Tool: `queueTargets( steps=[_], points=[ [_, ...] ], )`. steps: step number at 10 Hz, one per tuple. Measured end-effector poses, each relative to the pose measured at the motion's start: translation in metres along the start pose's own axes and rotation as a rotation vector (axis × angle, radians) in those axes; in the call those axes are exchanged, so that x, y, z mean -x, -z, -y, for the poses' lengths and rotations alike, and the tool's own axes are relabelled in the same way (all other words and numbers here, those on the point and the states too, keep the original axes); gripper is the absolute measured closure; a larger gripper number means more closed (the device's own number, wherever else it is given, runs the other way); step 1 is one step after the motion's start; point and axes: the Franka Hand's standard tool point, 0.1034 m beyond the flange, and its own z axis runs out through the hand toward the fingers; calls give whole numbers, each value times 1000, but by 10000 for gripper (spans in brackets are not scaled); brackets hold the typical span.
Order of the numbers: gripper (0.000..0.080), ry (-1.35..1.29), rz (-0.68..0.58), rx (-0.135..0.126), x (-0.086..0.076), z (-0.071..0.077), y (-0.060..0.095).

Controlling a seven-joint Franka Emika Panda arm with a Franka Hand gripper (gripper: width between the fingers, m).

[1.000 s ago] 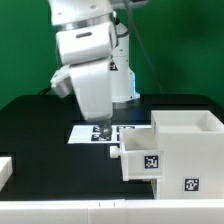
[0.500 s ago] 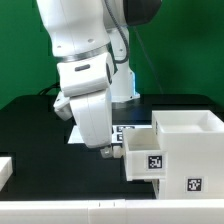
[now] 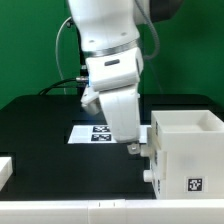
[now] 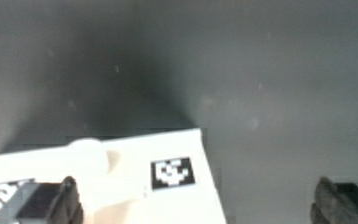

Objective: Assemble drawer

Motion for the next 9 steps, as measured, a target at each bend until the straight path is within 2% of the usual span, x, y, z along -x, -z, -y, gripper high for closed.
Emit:
queueTargets(
  steps=[1, 4, 6, 7, 9],
  points=[
    [151, -24, 1, 10, -1, 0, -1],
    [151, -34, 3, 11, 8, -1, 0],
    [151, -39, 8, 14, 20, -2, 8],
    [151, -44, 14, 26, 25, -3, 15],
    [151, -48, 15, 28, 26, -2, 16]
  ],
)
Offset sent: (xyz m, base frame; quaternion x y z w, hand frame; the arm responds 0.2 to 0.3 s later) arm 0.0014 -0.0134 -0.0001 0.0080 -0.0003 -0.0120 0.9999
